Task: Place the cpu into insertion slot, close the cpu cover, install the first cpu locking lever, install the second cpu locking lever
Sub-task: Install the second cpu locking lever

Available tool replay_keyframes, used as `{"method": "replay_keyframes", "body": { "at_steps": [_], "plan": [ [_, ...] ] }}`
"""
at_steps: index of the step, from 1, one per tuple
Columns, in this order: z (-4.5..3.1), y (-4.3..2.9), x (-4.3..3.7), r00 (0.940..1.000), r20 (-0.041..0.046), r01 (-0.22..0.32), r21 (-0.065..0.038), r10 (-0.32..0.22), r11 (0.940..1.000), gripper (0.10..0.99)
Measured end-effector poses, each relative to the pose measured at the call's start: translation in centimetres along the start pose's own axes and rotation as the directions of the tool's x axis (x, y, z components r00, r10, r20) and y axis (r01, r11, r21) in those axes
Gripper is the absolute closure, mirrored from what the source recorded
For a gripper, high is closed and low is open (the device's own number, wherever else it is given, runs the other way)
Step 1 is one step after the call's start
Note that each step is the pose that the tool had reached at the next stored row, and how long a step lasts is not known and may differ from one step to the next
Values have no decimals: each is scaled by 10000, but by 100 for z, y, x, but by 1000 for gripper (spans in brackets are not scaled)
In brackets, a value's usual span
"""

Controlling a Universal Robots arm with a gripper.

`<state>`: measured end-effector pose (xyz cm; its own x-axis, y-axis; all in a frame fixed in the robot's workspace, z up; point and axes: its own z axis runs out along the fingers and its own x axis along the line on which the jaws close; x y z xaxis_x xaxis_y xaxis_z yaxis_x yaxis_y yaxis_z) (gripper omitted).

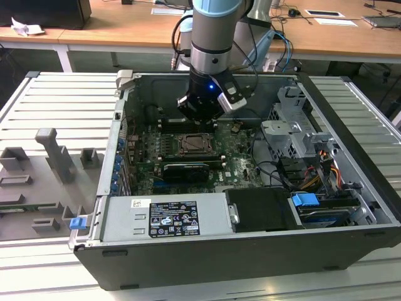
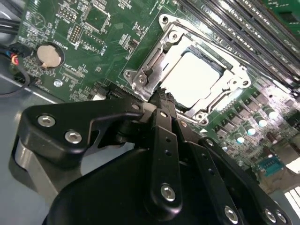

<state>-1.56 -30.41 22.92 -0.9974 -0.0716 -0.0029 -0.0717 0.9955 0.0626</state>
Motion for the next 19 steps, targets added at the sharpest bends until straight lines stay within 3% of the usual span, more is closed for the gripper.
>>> {"method": "replay_keyframes", "body": {
  "at_steps": [5, 13, 19],
  "plan": [
    [-139, 7, 0, 10000, -1, 1, -1, -1, 10000, 980],
    [-155, -160, 12, 10000, 0, -1, -1, 1, 10000, 980],
    [-159, -199, 14, 10000, -1, 1, 1, -1, 10000, 980]
  ]
}}
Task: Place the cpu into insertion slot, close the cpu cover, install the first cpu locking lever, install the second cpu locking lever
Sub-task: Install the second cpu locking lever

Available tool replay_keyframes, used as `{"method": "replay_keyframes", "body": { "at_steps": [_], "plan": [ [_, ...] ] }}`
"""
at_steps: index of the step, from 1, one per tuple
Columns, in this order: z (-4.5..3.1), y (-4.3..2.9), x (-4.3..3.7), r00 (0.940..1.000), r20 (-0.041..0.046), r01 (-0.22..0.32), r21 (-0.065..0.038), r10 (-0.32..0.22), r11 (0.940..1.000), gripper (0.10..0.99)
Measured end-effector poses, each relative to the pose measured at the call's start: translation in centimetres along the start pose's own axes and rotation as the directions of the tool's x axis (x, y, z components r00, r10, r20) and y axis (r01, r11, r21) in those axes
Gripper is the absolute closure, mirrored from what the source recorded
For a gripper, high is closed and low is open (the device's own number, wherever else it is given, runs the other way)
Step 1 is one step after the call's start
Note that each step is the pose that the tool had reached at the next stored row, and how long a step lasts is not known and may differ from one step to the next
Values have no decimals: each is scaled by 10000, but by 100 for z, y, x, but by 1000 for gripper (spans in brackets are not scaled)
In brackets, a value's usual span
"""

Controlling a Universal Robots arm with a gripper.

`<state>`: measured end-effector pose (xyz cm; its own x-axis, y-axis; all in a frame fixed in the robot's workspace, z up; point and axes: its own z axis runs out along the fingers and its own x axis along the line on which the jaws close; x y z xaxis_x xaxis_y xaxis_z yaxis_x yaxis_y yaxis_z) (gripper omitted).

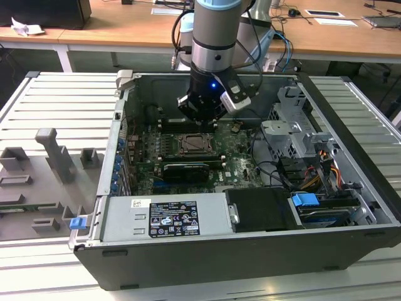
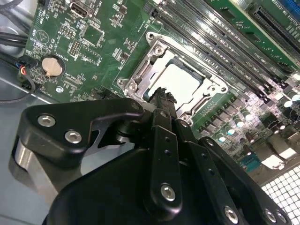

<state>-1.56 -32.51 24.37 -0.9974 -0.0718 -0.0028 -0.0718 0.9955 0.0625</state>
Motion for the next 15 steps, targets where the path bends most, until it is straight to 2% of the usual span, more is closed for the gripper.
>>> {"method": "replay_keyframes", "body": {
  "at_steps": [4, 9, 15],
  "plan": [
    [-62, -10, 1, 10000, 1, 1, -2, -1, 10000, 980],
    [-67, -114, 16, 10000, 1, -2, -1, 2, 10000, 980],
    [-61, -156, 20, 10000, -33, -6, -5, 6, 10000, 980]
  ]
}}
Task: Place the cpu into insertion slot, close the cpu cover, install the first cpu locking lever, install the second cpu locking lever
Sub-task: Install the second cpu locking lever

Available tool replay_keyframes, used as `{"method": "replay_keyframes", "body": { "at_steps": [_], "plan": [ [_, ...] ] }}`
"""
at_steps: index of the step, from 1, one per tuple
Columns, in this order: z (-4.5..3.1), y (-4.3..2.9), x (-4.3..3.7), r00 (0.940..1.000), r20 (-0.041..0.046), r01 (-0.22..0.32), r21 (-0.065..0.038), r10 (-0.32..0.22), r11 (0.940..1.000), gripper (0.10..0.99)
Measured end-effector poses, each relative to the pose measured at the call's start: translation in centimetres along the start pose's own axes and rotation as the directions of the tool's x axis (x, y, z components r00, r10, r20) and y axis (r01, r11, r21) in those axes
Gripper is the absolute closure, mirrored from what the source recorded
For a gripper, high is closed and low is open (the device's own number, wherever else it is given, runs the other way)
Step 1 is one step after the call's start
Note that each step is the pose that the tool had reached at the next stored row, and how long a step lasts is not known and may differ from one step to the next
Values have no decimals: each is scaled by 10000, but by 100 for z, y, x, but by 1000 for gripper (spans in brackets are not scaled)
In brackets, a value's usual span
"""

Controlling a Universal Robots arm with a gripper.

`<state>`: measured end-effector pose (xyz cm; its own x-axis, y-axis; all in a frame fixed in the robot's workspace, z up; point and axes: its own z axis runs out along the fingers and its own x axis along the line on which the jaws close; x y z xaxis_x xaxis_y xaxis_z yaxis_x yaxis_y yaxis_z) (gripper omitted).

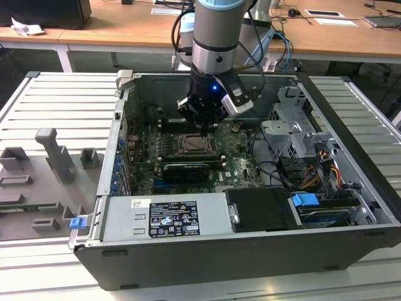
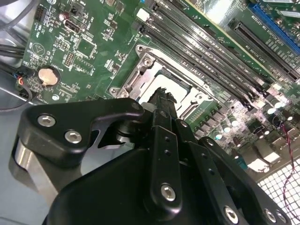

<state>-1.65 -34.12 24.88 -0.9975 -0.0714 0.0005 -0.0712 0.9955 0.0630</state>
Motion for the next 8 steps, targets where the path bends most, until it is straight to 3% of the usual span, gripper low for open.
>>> {"method": "replay_keyframes", "body": {
  "at_steps": [8],
  "plan": [
    [-1, -13, 1, 10000, -1, 0, 2, 0, 10000, 980]
  ]
}}
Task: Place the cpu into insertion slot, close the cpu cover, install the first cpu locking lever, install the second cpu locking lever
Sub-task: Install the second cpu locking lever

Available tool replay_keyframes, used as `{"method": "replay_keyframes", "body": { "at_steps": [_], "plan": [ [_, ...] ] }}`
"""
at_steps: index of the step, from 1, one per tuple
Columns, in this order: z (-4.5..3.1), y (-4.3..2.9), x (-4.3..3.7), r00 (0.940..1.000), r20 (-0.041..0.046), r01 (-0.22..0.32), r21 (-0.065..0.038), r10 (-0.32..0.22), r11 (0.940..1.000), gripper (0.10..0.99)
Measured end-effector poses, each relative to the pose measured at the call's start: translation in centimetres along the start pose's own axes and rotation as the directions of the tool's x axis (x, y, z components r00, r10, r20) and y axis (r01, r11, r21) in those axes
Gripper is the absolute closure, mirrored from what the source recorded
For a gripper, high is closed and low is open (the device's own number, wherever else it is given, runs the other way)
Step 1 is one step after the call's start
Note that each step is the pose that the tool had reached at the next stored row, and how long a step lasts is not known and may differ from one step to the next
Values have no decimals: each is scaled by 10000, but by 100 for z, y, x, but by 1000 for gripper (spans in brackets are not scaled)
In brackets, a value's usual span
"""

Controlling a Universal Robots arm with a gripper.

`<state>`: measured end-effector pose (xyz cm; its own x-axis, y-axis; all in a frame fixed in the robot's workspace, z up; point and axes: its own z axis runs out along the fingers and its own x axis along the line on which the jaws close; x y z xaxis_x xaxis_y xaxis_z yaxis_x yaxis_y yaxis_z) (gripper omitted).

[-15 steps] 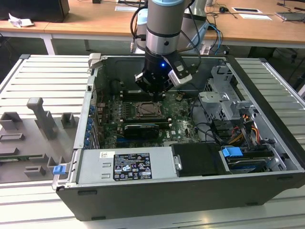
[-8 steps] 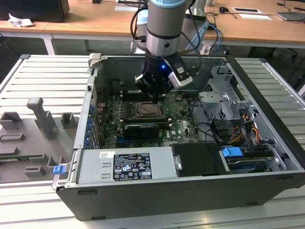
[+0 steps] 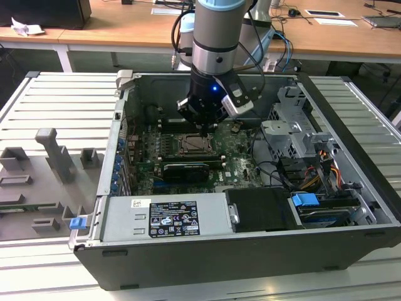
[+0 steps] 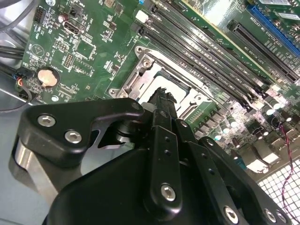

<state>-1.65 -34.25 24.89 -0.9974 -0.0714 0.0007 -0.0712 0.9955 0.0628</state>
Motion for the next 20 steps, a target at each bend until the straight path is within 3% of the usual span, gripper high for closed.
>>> {"method": "replay_keyframes", "body": {
  "at_steps": [20],
  "plan": [
    [-2, -38, 2, 10000, 0, 0, 0, 0, 10000, 980]
  ]
}}
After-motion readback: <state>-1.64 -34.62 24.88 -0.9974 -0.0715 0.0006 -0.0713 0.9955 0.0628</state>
